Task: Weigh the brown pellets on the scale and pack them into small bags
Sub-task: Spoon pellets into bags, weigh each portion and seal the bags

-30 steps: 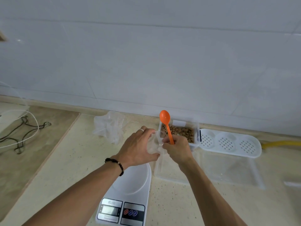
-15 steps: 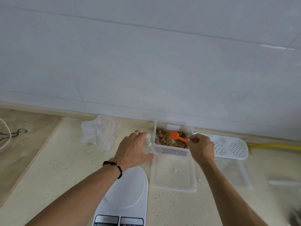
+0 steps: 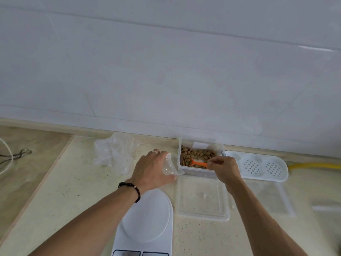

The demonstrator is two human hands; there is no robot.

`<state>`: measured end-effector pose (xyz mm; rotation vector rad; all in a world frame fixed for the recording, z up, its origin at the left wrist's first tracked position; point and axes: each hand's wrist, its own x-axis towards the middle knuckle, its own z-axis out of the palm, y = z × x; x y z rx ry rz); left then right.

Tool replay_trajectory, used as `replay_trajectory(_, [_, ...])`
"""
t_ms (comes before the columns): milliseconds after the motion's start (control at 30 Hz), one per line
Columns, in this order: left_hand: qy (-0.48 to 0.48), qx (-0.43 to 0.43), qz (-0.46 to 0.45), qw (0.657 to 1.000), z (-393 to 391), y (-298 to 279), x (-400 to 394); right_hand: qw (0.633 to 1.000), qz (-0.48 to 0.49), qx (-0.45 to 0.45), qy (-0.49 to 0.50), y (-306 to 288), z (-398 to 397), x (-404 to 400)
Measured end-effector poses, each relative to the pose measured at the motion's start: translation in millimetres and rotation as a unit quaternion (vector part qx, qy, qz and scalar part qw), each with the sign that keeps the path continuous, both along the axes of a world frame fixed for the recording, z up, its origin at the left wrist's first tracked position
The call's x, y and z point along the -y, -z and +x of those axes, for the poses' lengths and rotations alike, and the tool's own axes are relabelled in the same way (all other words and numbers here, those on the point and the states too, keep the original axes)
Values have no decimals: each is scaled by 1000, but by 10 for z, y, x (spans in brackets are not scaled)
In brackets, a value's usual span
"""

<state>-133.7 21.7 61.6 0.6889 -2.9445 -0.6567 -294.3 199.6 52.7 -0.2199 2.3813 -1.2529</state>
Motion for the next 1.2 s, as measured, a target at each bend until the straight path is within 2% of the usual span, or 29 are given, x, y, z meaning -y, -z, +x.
replay_trajectory(233, [1, -17, 9, 1000, -119, -16, -2, 990, -76, 80, 87, -40, -7, -118])
replay_trajectory(500, [-2, -41, 7, 999, -369, -8, -128, 978, -143, 79, 126, -348, 16, -409])
replay_trajectory(667, [1, -65, 17, 998, -494, -23, -210, 985, -146, -9, 88, -685, 74, -449])
replay_trajectory(767, [-1, -86, 20, 996, -530, -41, -245, 990, -34, -135, -11, -816, 161, -381])
replay_trajectory(833, [5, -96, 26, 995, -544, -43, -257, 973, 22, -212, -85, -865, 248, -338])
replay_trajectory(933, [10, -108, 26, 994, -546, -27, -253, 965, 14, -230, -130, -911, 323, -336])
replay_trajectory(1067, [4, -111, 28, 993, -543, -24, -207, 977, -32, -198, -72, -920, 253, -395])
replay_trajectory(1200, [-5, -101, 12, 995, -555, -6, -126, 985, -82, -146, 42, -881, 167, -408])
